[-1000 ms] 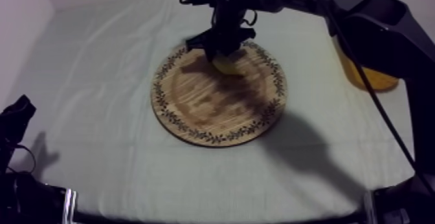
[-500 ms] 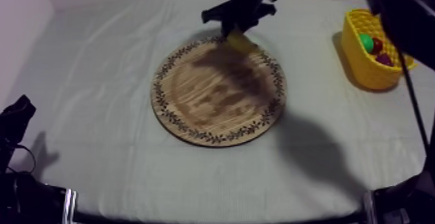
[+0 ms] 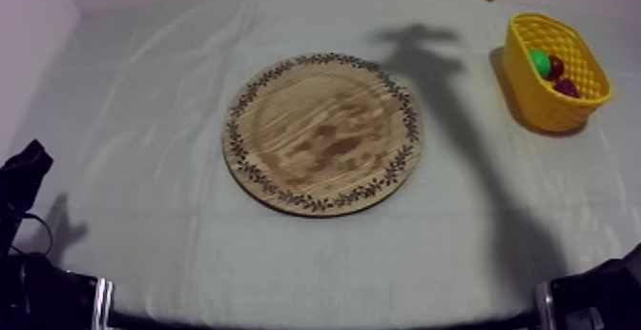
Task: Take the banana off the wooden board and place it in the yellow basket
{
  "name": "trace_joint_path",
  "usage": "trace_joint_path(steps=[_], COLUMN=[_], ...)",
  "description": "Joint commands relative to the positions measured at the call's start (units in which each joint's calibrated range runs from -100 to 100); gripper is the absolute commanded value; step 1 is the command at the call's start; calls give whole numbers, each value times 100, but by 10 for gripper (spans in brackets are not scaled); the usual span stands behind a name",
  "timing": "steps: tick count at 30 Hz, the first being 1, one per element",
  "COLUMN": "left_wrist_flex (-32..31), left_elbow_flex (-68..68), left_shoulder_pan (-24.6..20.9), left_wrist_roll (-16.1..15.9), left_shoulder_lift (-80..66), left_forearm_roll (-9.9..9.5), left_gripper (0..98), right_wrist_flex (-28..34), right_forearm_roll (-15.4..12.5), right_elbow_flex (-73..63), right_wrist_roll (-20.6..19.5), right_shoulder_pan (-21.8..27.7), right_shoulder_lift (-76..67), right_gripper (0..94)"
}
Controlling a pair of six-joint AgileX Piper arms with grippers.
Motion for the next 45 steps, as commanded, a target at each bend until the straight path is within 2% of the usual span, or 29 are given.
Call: trace_joint_path(steps=[1, 8, 17, 24, 30, 38, 45], left_wrist_flex=[0, 0, 0, 0, 0, 0, 0], left_elbow_flex=[0, 0, 0, 0, 0, 0, 0], left_shoulder_pan=[-2, -2, -2, -2, -2, -2, -2], left_wrist_roll=[0, 0, 0, 0, 0, 0, 0], left_shoulder_lift=[4, 4, 4, 4, 4, 4, 4], left_forearm_roll=[3, 3, 3, 3, 3, 3, 3], left_gripper=[1, 1, 1, 1, 1, 1, 1], right_wrist_flex=[-90, -497, -1276, -1789, -1852, -1693, -1373], right_forearm_roll=[3, -44, 50, 229, 26, -399, -700], right_elbow_flex=[113, 730, 1824, 2579, 2927, 3387, 3635], right_wrist_roll=[53, 269, 352, 302, 534, 869, 1009], right_shoulder_pan=[470, 1211, 1614, 1639, 1707, 1742, 1665], right_shoulder_lift=[-139, -159, -145, -258, -777, -2344, -3812], right_gripper=[149, 173, 244, 463, 533, 508, 394])
